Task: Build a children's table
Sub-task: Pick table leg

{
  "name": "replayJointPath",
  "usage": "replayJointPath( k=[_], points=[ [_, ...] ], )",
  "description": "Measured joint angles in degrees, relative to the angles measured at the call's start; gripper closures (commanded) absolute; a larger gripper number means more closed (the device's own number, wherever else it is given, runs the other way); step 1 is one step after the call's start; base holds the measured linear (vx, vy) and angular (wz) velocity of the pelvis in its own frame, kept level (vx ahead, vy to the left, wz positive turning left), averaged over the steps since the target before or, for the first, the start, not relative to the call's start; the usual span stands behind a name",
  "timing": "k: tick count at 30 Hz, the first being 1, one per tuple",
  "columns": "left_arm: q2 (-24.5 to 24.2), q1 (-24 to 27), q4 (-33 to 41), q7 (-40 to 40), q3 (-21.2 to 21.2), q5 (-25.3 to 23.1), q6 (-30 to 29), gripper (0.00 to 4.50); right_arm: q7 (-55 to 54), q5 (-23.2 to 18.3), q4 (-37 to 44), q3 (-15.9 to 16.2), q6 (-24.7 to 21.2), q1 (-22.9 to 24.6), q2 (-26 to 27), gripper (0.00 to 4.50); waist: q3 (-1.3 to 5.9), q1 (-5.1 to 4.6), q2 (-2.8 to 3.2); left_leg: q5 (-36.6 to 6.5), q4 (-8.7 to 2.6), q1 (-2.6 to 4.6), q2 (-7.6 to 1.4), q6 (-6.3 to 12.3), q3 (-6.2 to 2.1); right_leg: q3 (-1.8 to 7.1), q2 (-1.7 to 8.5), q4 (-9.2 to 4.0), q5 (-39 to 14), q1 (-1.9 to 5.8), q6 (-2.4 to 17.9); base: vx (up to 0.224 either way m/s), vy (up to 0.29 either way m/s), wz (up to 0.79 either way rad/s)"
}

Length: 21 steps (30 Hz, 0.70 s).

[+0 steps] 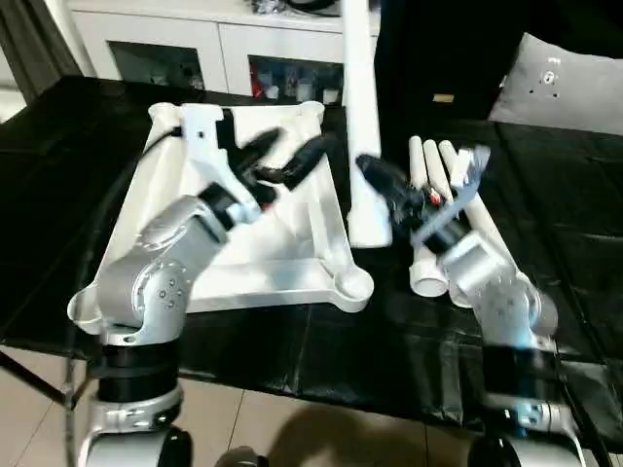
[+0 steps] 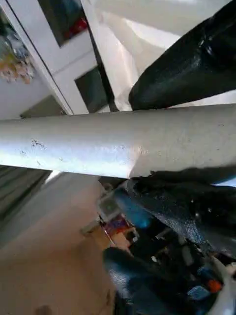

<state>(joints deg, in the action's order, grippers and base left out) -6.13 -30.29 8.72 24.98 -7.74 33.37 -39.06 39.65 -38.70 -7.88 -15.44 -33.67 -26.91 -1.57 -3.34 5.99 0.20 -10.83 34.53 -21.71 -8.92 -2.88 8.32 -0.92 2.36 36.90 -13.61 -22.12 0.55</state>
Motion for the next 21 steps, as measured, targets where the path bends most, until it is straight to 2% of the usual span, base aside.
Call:
replayJointPath(
  k=[4,8,11,13,17,21],
  points=[
    [0.6,0.0,0.0,0.4,0.4,0.3,-0.8,0.0,0.9,-0.5,1.1,0.9,0.0,0.4,0.1,2.69,-0.01,0.0,-0.01,0.0,0.0,-0.01,0.0,0.01,0.0,-0.01,0.0,0.01,0.0,-0.01,0.0,0.0,0.0,0.0],
    [0.7,-0.4,-0.3,0.3,0.9,0.7,-0.9,0.0,1.6,1.5,2.7,4.4,0.9,0.8,-0.6,2.69,-0.02,0.05,-0.03,0.0,-0.01,-0.06,0.0,0.01,-0.01,-0.02,0.0,0.0,0.0,-0.03,0.0,0.0,0.0,0.0],
    [1.6,-2.2,-1.4,-1.0,1.0,0.5,-0.4,0.17,0.8,6.7,3.5,9.1,5.0,1.6,-0.8,2.69,-0.01,0.32,-0.13,0.0,0.0,-0.22,0.0,0.0,-0.01,-0.02,0.01,-0.02,0.0,-0.15,0.0,0.0,0.0,0.0],
    [3.3,-3.0,-3.0,-2.5,1.0,-0.4,0.9,0.38,-0.7,11.2,3.4,11.6,9.3,1.7,-0.4,2.69,-0.03,0.43,-0.17,0.1,0.0,-0.35,0.0,0.07,0.0,-0.02,0.03,-0.03,0.1,-0.25,0.0,0.0,0.0,0.0],
    [4.8,-3.4,-3.4,-3.9,1.6,-1.1,2.5,0.64,-2.4,16.2,2.9,14.1,15.5,1.7,0.3,2.69,-0.06,0.49,-0.23,0.1,0.0,-0.45,0.0,0.1,0.0,-0.02,0.03,-0.07,0.1,-0.33,-0.1,0.0,0.0,0.0],
    [6.5,-3.4,-4.4,-6.2,3.7,-4.9,6.4,0.99,-4.8,19.4,1.9,15.7,21.4,2.0,1.9,2.69,-0.09,0.47,-0.28,0.1,0.0,-0.47,0.0,0.11,0.0,-0.03,0.04,-0.08,0.1,-0.34,-0.1,0.0,0.0,0.0]
  ],
)
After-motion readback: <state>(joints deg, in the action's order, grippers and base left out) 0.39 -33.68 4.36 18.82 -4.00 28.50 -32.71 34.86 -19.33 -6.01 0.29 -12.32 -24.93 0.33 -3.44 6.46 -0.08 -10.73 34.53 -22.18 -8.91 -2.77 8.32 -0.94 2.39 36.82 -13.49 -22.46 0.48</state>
